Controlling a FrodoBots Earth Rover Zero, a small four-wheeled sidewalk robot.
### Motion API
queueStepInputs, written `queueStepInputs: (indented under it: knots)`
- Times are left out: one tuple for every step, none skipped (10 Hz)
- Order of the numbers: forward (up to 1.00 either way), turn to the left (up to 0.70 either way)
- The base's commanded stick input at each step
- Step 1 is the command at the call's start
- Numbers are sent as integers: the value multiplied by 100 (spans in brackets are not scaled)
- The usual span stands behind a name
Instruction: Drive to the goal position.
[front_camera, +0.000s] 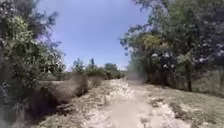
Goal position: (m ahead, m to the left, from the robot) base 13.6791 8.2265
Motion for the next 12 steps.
queueStepInputs:
  knots:
    - [30, -75]
    - [30, -75]
    - [30, -75]
    - [30, -75]
    - [30, -75]
    - [30, -44]
    - [30, 0]
    - [30, 0]
    - [30, 0]
    - [30, 0]
    - [30, 0]
    - [30, 44]
